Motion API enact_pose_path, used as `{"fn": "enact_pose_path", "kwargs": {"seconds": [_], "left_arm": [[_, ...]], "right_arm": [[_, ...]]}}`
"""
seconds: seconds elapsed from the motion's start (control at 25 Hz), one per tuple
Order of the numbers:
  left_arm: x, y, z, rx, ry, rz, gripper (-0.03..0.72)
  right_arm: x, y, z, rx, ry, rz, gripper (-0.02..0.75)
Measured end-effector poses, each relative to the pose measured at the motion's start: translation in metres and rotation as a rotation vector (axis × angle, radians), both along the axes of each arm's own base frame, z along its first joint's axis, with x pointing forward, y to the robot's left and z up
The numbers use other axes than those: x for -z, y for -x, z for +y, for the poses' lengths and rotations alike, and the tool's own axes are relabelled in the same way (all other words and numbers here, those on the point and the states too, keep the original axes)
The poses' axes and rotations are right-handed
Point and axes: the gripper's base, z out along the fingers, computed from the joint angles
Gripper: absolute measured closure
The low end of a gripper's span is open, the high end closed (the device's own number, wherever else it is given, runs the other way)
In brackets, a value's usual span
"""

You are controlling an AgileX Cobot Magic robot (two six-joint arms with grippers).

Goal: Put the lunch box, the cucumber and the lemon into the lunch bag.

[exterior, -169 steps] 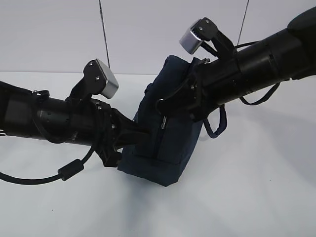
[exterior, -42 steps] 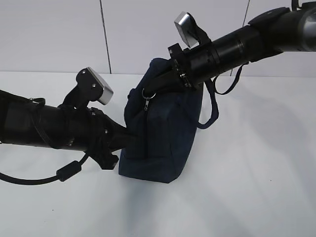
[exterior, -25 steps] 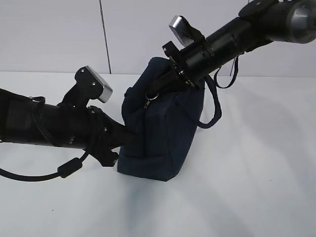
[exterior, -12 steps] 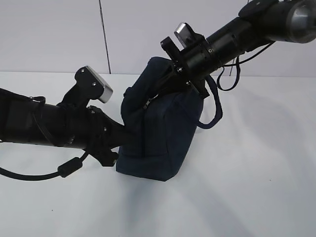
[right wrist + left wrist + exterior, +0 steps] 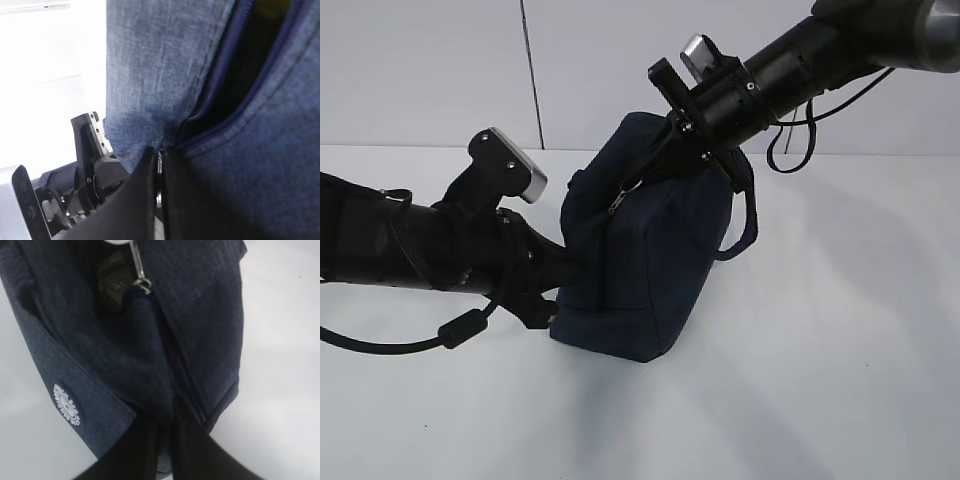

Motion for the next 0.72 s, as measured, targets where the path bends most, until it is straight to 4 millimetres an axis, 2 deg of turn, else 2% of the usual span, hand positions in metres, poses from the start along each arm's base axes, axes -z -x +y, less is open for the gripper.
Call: {"fn": "enact_pose_path", "kwargs": {"seconds": [0.32, 0.52, 0.72], "left_arm": [[0.0001, -0.0006, -0.0003, -0.002, 0.001, 0.001, 0.676], [0.0068, -0.0018, -0.0035, 0.008, 0.019, 0.028, 0.676], [0.0077, -0.0017, -0.0039, 0.010, 0.023, 0.032, 0.676]], "right_arm": [[-0.0007, -0.0013, -0.0031, -0.014, -0.010, -0.031, 0.717], [-0.0012, -0.0020, -0.0053, -0.039, -0.018, -0.071, 0.717], [-0.0014, -0.0023, -0.0058, -0.134, -0.030, -0.219, 0.717]]}}
